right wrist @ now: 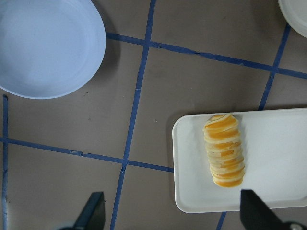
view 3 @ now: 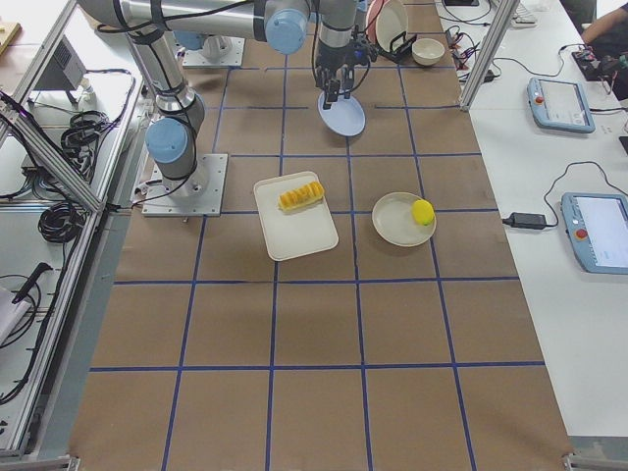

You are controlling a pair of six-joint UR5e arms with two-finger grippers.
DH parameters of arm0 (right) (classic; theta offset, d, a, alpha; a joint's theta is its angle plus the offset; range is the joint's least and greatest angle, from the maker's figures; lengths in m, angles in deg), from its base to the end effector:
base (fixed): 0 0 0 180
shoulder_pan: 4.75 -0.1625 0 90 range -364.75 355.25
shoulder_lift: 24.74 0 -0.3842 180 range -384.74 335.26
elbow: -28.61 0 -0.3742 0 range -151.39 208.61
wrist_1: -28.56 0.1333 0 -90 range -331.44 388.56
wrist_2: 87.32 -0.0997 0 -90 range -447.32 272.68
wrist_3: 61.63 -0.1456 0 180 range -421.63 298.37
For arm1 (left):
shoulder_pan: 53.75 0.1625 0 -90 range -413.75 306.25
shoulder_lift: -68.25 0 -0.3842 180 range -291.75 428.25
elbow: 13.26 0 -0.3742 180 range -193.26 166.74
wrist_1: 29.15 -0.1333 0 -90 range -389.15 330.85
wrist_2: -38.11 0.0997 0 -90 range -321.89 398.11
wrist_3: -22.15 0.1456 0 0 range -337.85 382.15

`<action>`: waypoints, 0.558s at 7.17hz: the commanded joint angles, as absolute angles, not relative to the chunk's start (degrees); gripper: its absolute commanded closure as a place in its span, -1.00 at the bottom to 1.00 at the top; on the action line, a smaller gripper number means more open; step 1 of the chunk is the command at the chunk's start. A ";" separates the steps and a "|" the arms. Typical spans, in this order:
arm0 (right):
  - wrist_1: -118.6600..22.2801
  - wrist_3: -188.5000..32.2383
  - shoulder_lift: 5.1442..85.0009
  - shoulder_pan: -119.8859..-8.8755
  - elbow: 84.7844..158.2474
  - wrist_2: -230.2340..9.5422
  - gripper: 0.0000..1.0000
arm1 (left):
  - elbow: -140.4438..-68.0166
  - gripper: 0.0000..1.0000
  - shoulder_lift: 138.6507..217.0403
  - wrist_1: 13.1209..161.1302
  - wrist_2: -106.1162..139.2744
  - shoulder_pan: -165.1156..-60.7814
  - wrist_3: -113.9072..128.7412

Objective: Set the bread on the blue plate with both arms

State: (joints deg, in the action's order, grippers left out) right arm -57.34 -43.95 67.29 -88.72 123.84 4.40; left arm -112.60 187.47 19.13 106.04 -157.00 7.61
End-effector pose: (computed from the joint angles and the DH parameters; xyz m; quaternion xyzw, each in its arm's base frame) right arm 0.0820 -0.4515 0.3685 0.1022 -0.9926 -0.0654 0.0016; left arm -0.3176 -0.5284 0.1353 0.0058 -0.9811 -0.0197 0.1922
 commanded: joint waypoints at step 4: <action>-70.19 -23.54 67.38 -75.02 138.08 1.12 -0.95 | -112.13 -0.99 175.96 30.03 107.63 -146.70 8.76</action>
